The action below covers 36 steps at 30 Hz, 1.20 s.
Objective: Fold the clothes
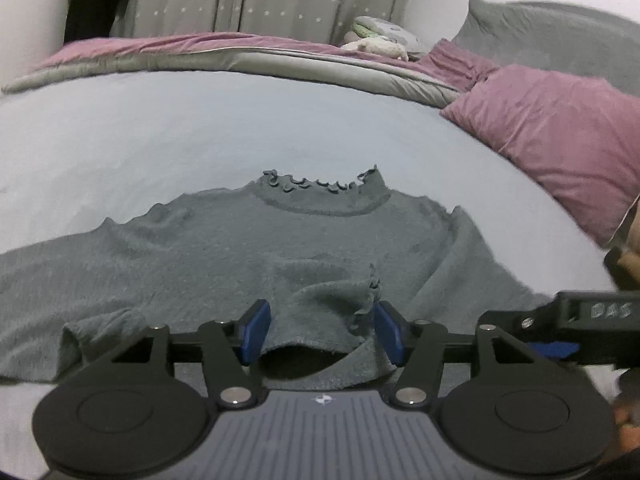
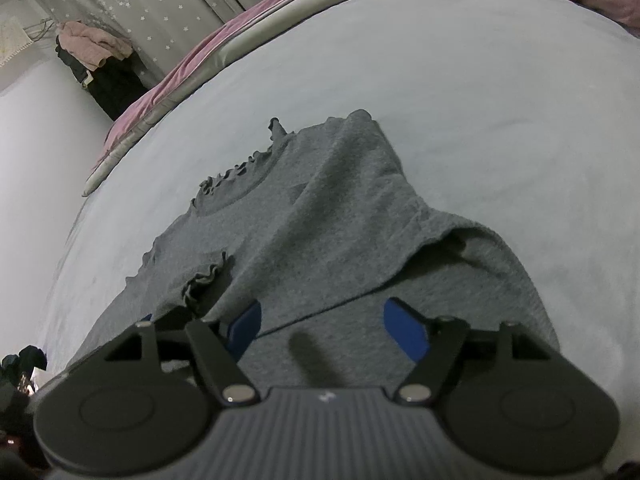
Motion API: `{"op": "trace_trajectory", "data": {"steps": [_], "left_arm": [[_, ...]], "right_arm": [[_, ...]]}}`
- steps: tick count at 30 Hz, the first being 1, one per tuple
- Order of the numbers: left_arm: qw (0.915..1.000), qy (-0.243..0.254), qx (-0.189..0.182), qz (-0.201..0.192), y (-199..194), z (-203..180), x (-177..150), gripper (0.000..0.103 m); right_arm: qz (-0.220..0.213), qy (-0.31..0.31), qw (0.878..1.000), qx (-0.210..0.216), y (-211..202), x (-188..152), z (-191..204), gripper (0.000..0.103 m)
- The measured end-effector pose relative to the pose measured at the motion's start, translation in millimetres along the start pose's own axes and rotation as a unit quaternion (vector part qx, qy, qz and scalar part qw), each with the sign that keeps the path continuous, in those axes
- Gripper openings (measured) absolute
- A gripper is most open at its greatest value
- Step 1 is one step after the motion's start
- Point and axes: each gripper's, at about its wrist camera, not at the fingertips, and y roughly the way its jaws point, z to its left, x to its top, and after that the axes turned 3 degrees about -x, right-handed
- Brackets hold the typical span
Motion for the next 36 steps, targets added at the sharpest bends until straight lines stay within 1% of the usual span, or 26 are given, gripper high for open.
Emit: {"op": "trace_trajectory", "data": {"steps": [1, 2, 3, 4, 5, 6, 9, 12, 15, 19, 21, 22, 23, 24, 25, 26, 30, 32, 34, 36], "left_arm": [[1.0, 0.002, 0.007, 0.0, 2, 0, -1, 0.056], [0.9999, -0.001, 0.016, 0.001, 3, 2, -2, 0.048], [0.9997, -0.005, 0.023, 0.002, 3, 4, -2, 0.037], [0.9995, -0.015, 0.027, 0.0, 2, 8, -2, 0.033], [0.9992, -0.027, 0.029, -0.002, 0, 13, -1, 0.023], [0.9987, -0.042, 0.028, -0.003, -1, 19, 0, 0.016], [0.9947, -0.101, 0.019, -0.01, -7, 39, 1, 0.01], [0.989, -0.146, 0.015, -0.019, -14, 56, 1, 0.008], [0.9837, -0.177, 0.011, -0.027, -22, 69, 1, 0.007], [0.9789, -0.2, 0.027, -0.032, -35, 86, 0, 0.007], [0.9724, -0.23, 0.019, -0.031, -37, 100, -2, 0.008], [0.9688, -0.245, 0.014, -0.031, -38, 106, -4, 0.009], [0.9647, -0.261, 0.008, -0.031, -39, 113, -5, 0.014], [0.9586, -0.283, -0.006, -0.034, -39, 120, -7, 0.023], [0.9518, -0.304, -0.021, -0.037, -39, 127, -8, 0.029], [0.945, -0.323, -0.034, -0.039, -38, 133, -10, 0.037], [0.928, -0.365, -0.058, -0.045, -32, 147, -12, 0.042], [0.9197, -0.384, -0.069, -0.048, -28, 153, -13, 0.042], [0.9239, -0.375, -0.06, -0.051, -24, 152, -11, 0.042], [0.932, -0.355, -0.044, -0.056, -20, 148, -7, 0.042]], "right_arm": [[0.0, 0.0, 1.0, 0.0, 0, 0, 0, 0.071], [0.0, 0.002, 1.0, 0.001, 0, 0, 0, 0.071], [0.001, 0.003, 1.0, 0.002, 0, 0, -1, 0.071], [0.001, 0.004, 1.0, 0.003, -1, 0, -1, 0.071], [0.001, 0.004, 1.0, 0.003, 0, 0, -1, 0.071], [0.001, 0.004, 1.0, 0.002, 0, 0, -1, 0.071], [0.001, 0.002, 1.0, 0.001, 0, 1, -1, 0.071], [0.001, 0.002, 1.0, 0.001, 0, 1, -1, 0.071], [0.0, 0.003, 1.0, 0.001, 0, 0, -1, 0.071], [0.0, 0.0, 1.0, 0.0, 0, 0, 0, 0.071], [0.0, 0.0, 1.0, -0.001, 0, -1, 0, 0.071], [0.0, 0.0, 1.0, -0.001, -1, 0, 0, 0.071], [0.001, 0.0, 1.0, -0.001, -1, 0, 0, 0.071], [0.001, 0.0, 1.0, -0.001, -1, 0, 0, 0.071], [0.001, 0.001, 1.0, -0.001, -2, 0, 0, 0.071], [0.0, 0.002, 1.0, -0.002, -3, 0, 0, 0.071], [-0.004, 0.013, 1.0, -0.001, -8, 4, -4, 0.071], [-0.008, 0.02, 1.0, 0.0, -11, 7, -7, 0.071], [-0.013, 0.024, 1.0, 0.0, -13, 10, -9, 0.071], [-0.018, 0.028, 0.999, 0.0, -14, 12, -10, 0.071]]}}
